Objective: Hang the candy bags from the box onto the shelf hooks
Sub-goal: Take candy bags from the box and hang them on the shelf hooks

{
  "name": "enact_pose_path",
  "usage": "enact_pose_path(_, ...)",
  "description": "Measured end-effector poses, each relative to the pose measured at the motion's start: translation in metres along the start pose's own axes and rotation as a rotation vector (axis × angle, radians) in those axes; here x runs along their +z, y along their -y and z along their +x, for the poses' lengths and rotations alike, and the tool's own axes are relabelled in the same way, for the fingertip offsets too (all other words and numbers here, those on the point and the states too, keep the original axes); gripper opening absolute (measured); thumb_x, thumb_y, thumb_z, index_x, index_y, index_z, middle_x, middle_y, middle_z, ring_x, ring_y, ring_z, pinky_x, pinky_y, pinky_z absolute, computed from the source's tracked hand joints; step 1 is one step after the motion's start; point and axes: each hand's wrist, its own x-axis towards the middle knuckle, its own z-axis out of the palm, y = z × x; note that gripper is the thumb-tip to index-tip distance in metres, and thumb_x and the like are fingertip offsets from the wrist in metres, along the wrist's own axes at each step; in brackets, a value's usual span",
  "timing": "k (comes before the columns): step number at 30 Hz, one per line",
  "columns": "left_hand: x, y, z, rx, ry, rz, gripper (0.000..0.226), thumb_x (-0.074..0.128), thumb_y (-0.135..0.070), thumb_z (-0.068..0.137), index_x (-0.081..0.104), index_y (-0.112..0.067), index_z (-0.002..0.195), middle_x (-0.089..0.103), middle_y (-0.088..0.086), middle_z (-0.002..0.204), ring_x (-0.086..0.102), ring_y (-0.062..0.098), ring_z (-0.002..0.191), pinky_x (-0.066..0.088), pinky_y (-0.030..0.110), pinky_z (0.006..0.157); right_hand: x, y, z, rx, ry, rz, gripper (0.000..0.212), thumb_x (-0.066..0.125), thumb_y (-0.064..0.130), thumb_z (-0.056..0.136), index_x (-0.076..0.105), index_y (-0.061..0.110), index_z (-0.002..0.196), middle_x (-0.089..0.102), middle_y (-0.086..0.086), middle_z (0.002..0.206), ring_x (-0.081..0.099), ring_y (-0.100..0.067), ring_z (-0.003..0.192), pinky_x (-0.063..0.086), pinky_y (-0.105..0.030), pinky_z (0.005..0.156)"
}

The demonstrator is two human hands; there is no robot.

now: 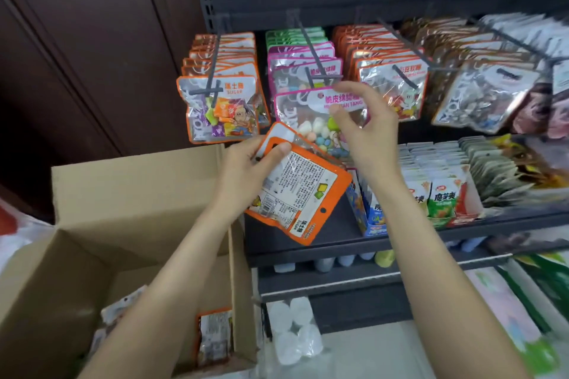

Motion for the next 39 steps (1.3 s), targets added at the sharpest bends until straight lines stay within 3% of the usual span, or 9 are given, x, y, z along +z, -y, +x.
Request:
enact_pose_path(2,0.001,0.003,0.005,0.002,-0.02,0.005,0.034,0.062,-0.024,0.092,0.06,0.005,0.075,0.062,0.028,0.08,0.057,0.027,0.065,0.041,0.034,0.059,0.003,-0.004,0.005,0.007,0.03,-0.01,0.025,0.062,0.006,0.09,0.066,0.016,0.113,0.065,0.01,0.112,0.053,0.014,0.099,0.037,-0.004,0.079)
enact_pose_path(5,0.0,0.008,0.009,0.004,-0.02,0.006,0.031,0.062,-0.024,0.092,0.062,0.002,0.076,0.064,0.027,0.082,0.06,0.043,0.076,0.046,0.046,0.064,0.006,-0.009,0.005,0.024,0.041,-0.022,0.027,0.063,0.008,0.09,0.066,0.015,0.116,0.065,0.008,0.114,0.053,0.016,0.095,0.037,-0.002,0.077)
enact_pose_path(11,0.001,0.008,0.018,0.012,-0.064,0.058,0.024,0.063,-0.027,0.091,0.062,-0.028,0.068,0.068,0.008,0.074,0.065,0.028,0.074,0.049,0.044,0.065,0.009,-0.015,0.01,0.069,-0.035,0.006,0.028,0.064,0.01,0.09,0.067,0.017,0.117,0.065,0.013,0.114,0.055,0.007,0.107,0.039,-0.007,0.086)
enact_pose_path(19,-0.012,0.016,0.025,0.041,-0.088,0.089,0.026,0.063,-0.028,0.091,0.067,-0.01,0.073,0.068,0.017,0.078,0.065,0.032,0.076,0.049,0.04,0.064,0.019,-0.014,0.01,0.062,-0.068,-0.008,0.022,0.07,0.01,0.087,0.062,0.025,0.102,0.064,0.016,0.103,0.056,0.013,0.079,0.04,-0.005,0.068)
enact_pose_path(22,-0.015,0.02,0.03,0.03,-0.099,0.097,0.034,0.063,-0.031,0.091,0.067,0.001,0.079,0.069,0.017,0.079,0.065,0.034,0.076,0.05,0.047,0.067,0.027,-0.019,0.019,0.038,-0.124,-0.094,0.019,0.071,0.012,0.086,0.063,0.02,0.101,0.066,0.011,0.1,0.06,-0.001,0.089,0.042,-0.006,0.072)
enact_pose_path(27,-0.014,0.025,0.027,0.042,-0.106,0.185,0.012,0.065,-0.032,0.088,0.063,-0.031,0.076,0.065,-0.014,0.069,0.061,-0.002,0.064,0.044,0.014,0.056,0.046,-0.037,0.047,-0.114,-0.187,-0.389,0.021,0.071,0.019,0.086,0.062,0.011,0.104,0.07,-0.001,0.095,0.064,-0.018,0.079,0.045,-0.029,0.061)
enact_pose_path(32,-0.017,0.032,0.025,0.06,-0.122,0.228,0.023,0.063,-0.038,0.087,0.062,-0.025,0.069,0.063,-0.006,0.063,0.057,0.009,0.061,0.038,0.022,0.053,0.061,-0.043,0.062,-0.256,-0.286,-0.715,0.03,0.08,0.014,0.075,0.065,0.006,0.099,0.067,-0.013,0.087,0.065,-0.033,0.075,0.04,-0.026,0.053)
enact_pose_path(35,-0.019,0.029,0.026,0.071,-0.142,0.208,0.033,0.063,-0.039,0.087,0.058,-0.017,0.062,0.058,0.002,0.059,0.05,0.011,0.055,0.034,0.022,0.051,0.061,-0.046,0.059,-0.228,-0.292,-0.783,0.033,0.077,0.018,0.078,0.064,0.008,0.106,0.061,-0.015,0.109,0.057,-0.032,0.099,0.051,-0.038,0.071)
enact_pose_path(39,-0.024,0.02,0.02,0.021,-0.177,0.129,0.038,0.066,-0.029,0.088,0.057,-0.005,0.06,0.058,0.006,0.057,0.048,0.006,0.051,0.032,0.015,0.049,0.04,-0.038,0.02,-0.086,-0.217,-0.54,0.03,0.066,0.027,0.09,0.062,0.01,0.115,0.051,-0.01,0.129,0.045,-0.025,0.121,0.038,-0.029,0.094)
